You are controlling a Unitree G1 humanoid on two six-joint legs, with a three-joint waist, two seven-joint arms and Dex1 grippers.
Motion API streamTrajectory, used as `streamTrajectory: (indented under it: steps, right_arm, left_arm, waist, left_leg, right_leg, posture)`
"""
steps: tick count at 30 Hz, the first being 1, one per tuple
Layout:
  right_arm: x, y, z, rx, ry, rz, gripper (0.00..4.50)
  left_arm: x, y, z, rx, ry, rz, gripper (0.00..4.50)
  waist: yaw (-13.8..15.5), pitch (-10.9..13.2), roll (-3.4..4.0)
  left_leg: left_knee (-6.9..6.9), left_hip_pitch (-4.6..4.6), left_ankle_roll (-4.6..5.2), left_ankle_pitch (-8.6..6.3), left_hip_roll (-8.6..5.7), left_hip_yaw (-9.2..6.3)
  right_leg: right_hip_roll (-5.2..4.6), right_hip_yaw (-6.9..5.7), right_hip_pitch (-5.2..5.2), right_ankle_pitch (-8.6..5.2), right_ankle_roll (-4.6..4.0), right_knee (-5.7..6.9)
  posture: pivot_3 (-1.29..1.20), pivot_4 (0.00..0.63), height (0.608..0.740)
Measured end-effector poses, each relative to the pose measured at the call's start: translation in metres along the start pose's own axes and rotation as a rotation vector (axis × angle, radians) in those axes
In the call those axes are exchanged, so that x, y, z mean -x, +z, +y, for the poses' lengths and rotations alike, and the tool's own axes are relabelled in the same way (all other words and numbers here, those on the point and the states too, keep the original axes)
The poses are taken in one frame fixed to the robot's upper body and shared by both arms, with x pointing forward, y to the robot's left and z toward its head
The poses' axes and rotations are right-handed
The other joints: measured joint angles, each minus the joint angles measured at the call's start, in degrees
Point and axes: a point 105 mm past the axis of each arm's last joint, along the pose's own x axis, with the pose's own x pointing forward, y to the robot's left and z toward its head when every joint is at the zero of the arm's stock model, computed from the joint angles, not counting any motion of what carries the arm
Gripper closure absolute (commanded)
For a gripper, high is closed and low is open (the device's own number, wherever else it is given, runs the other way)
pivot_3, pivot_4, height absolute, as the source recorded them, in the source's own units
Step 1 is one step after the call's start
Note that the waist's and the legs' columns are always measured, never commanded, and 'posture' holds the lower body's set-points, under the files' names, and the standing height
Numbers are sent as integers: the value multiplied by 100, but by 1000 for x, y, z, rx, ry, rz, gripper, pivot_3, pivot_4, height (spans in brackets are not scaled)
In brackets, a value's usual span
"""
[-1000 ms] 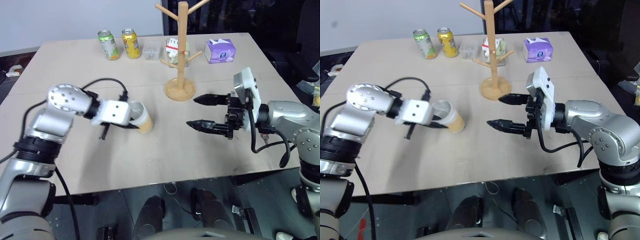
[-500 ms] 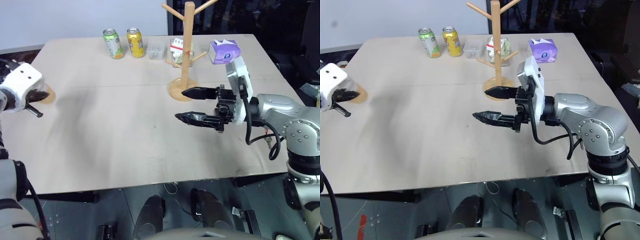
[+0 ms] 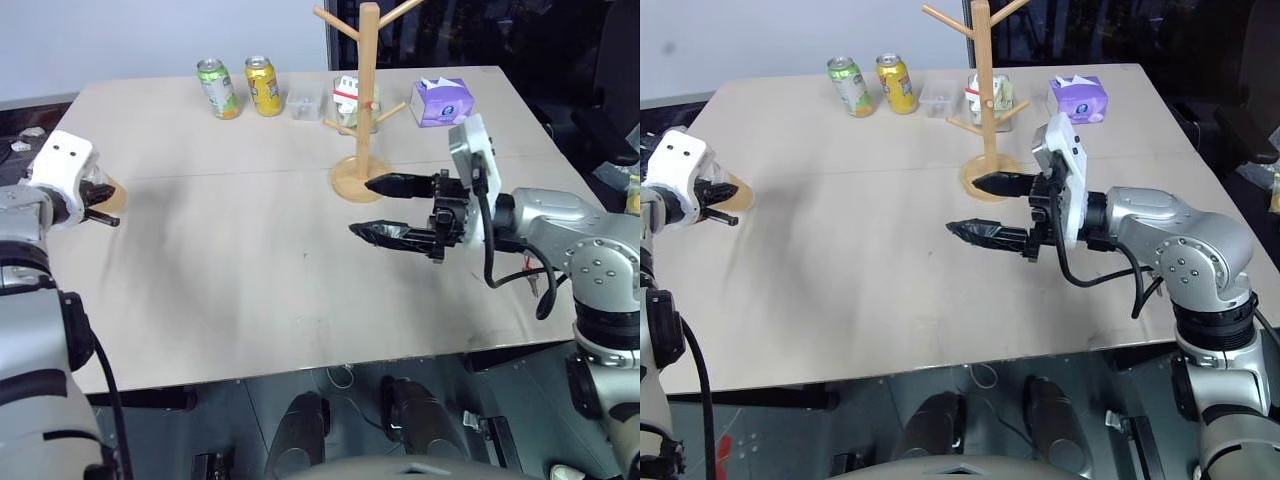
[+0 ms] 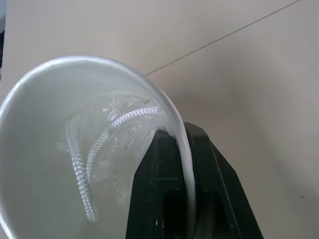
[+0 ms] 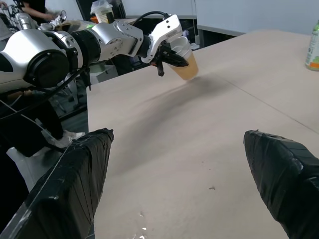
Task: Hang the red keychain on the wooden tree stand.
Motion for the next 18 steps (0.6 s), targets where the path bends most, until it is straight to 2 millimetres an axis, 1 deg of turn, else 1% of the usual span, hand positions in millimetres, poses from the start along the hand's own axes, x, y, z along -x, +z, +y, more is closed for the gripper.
streamTrajectory:
  steps: [1, 2, 3, 5, 8, 9, 10, 11, 14, 16, 18]
  right_arm:
    - [0, 0, 0, 2, -1, 0, 0]
    - [0, 1, 1, 7, -2, 0, 0]
    - [0, 1, 1, 10, -3, 1, 0]
    - [1, 1, 3, 19, -4, 6, 0]
    - [0, 1, 3, 22, -5, 6, 0]
    - [0, 1, 3, 21, -7, 6, 0]
    - [0, 1, 3, 21, -10, 6, 0]
    - [0, 1, 3, 21, -11, 6, 0]
    - [0, 1, 2, 21, -14, 6, 0]
    - [0, 1, 2, 21, -18, 5, 0]
    - [0, 1, 2, 20, -18, 4, 0]
  left_arm:
    - [0, 1, 0, 12, 0, -3, 4438]
    - [0, 2, 1, 21, 1, -6, 3822]
    - [0, 2, 1, 30, 1, -7, 3498]
    - [0, 1, 0, 43, 1, -7, 2574]
    - [-1, 1, -1, 47, 0, -6, 1057]
    - [-1, 1, -1, 48, 0, -6, 443]
    - [-1, 1, 0, 48, 0, -7, 151]
    - [0, 2, 0, 48, 1, -8, 60]
    - [0, 9, 1, 48, 9, -25, 60]
    - [1, 19, 3, 47, 16, -52, 60]
    - [4, 33, 6, 40, 21, -90, 60]
  waist:
    - [2, 0, 0]
    - [2, 0, 0]
    - [1, 0, 0]
    - [2, 0, 0]
    - [1, 0, 0]
    - [1, 0, 0]
    - [1, 0, 0]
    - [2, 0, 0]
    - [4, 0, -1]
    - [6, 0, -3]
    - [9, 0, -3]
  left_leg:
    - [0, 0, 0, 0, 0, 0]
    - [0, 0, 0, 0, 0, 0]
    - [0, 0, 0, 0, 0, 1]
    - [0, -1, 0, 0, 0, 0]
    - [0, 0, 0, 0, 0, 1]
    - [0, 0, 0, 0, 0, 1]
    - [0, 0, 0, 0, 0, 1]
    - [0, 0, 0, 0, 0, 0]
    - [0, -1, 0, 0, 0, 0]
    - [0, -1, 0, 0, 0, 0]
    - [0, -1, 0, 0, -1, 1]
  right_leg:
    - [0, 0, 0, 0, 0, 0]
    - [-1, 0, 0, 0, 0, 0]
    - [-1, 0, 0, 0, 0, 0]
    - [-1, 0, 0, 0, 0, -1]
    - [-1, 0, 0, 0, 0, 0]
    - [-1, 0, 0, 0, 0, 0]
    - [-1, 0, 0, 0, 0, 0]
    - [-1, 0, 0, 0, 0, 0]
    - [-1, 0, 0, 0, 0, 0]
    - [-1, 0, 0, 0, 0, -1]
    - [-1, 1, 0, 0, 0, -1]
  posture:
    - [0, 150, 740]
    - [0, 150, 740]
    - [0, 150, 740]
    - [0, 150, 740]
    - [0, 150, 740]
    - [0, 150, 740]
    - [0, 150, 740]
    - [0, 150, 740]
    - [0, 150, 740]
    - [0, 150, 740]
    - [0, 150, 740]
